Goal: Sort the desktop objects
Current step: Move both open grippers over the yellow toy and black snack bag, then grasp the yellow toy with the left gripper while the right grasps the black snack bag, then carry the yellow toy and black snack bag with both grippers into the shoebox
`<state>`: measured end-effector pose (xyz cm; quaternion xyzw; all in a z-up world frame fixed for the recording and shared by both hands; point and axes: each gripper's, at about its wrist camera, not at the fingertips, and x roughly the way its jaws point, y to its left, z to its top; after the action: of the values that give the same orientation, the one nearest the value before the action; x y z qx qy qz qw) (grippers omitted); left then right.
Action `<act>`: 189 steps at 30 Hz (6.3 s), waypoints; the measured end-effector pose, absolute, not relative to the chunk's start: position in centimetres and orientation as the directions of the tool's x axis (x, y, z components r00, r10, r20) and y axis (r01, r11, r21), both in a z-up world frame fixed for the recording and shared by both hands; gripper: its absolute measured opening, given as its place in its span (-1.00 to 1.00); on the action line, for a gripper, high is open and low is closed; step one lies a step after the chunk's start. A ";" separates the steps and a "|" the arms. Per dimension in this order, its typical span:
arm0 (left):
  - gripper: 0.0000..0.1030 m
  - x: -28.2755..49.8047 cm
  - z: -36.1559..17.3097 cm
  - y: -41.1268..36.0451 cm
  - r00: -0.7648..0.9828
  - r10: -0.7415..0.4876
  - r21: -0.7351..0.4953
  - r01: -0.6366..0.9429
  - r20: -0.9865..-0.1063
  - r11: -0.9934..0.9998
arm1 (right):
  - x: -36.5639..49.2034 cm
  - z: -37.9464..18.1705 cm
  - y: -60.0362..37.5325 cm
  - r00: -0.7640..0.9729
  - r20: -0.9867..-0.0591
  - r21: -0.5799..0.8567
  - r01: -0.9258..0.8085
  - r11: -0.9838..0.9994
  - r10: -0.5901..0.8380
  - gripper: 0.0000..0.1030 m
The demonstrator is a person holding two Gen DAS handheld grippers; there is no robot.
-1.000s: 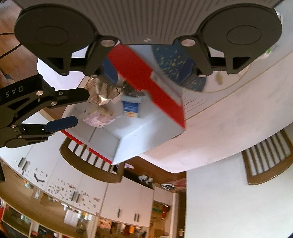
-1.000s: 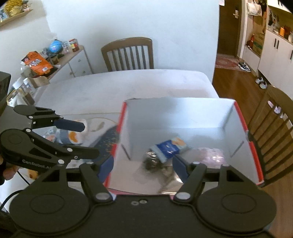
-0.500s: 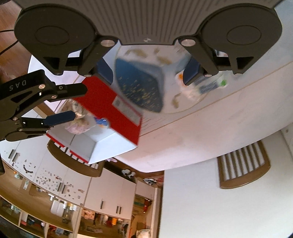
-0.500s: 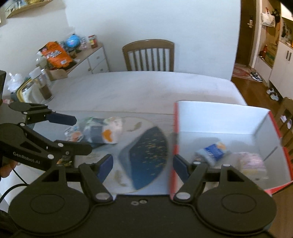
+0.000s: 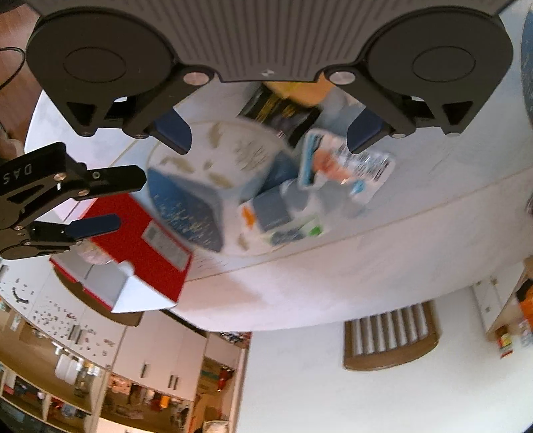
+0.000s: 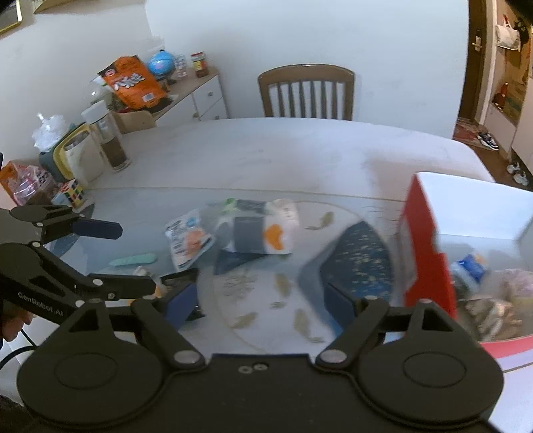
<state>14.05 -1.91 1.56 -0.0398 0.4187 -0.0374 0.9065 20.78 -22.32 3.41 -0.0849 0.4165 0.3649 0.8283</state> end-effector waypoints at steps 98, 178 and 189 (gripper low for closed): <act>0.46 12.5 -2.7 -5.4 0.687 -0.145 0.015 0.222 -0.711 0.975 | 20.3 -0.5 -17.3 0.288 -0.798 0.181 -0.723 0.667 0.529 -0.34; 0.46 40.5 0.4 -29.9 0.463 -0.266 -0.005 0.491 -0.846 0.871 | 43.0 0.9 -42.1 0.401 -0.845 0.077 -0.564 0.822 0.354 -0.34; 0.46 44.1 -1.4 -30.4 0.414 -0.226 -0.018 0.450 -0.882 0.893 | 45.9 -2.0 -42.2 0.390 -0.861 0.076 -0.535 0.841 0.326 -0.34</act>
<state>44.12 -30.43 -1.39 0.1115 0.5020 -0.2027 0.8334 45.93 -42.20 -1.97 -0.1073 0.4869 0.2605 0.8268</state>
